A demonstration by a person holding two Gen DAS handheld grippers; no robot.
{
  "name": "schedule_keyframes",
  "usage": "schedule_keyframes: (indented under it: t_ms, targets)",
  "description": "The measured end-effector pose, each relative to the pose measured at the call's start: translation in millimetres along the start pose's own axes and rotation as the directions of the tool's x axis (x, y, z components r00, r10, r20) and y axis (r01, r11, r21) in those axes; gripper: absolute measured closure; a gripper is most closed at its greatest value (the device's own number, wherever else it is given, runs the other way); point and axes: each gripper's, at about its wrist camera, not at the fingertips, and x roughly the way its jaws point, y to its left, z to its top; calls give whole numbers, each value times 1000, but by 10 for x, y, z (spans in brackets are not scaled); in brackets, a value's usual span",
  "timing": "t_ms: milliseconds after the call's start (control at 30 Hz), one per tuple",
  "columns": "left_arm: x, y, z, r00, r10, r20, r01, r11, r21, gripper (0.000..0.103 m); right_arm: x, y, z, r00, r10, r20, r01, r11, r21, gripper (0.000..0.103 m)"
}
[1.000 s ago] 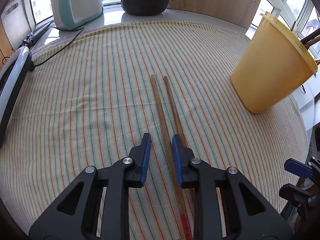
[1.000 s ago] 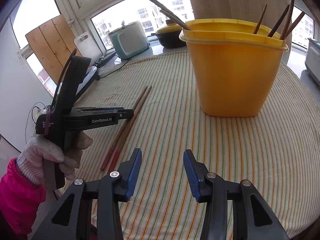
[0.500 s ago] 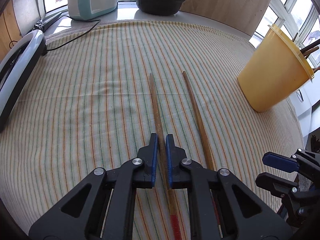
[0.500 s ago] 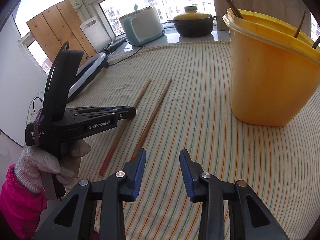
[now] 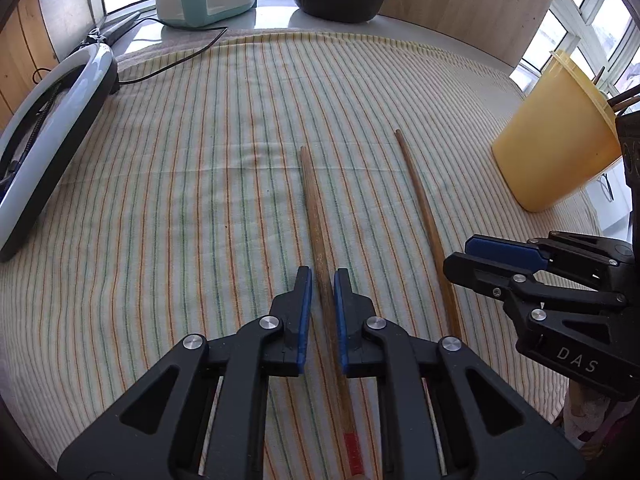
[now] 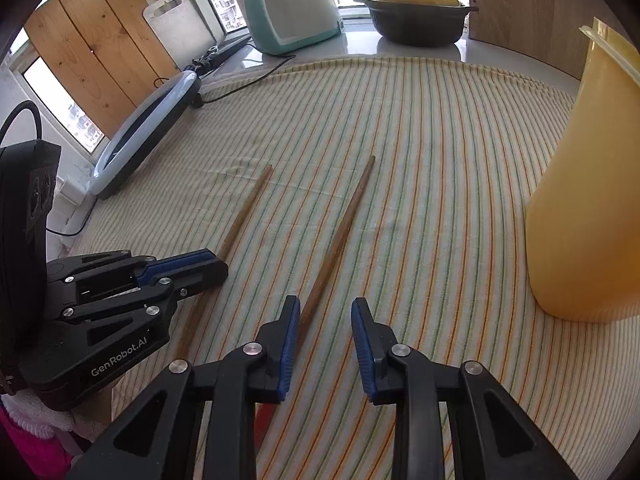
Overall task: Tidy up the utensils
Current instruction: 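Close the left tool on a wooden chopstick while the right tool grasps the other, then lift both wooden chopsticks upright and carry them toward the yellow container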
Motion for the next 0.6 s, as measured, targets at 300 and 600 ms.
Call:
schedule_keyframes:
  t_ms: [300,600]
  targets:
    - [102,40,132,1000,19,5,-19,1000,15,96,174,-85,302,997,12,-81,-8,999,53,80]
    - [29,222,90,999,-23,28,25,997,-67,98,227,7,380,996,-55,-76,53,998,-20,94]
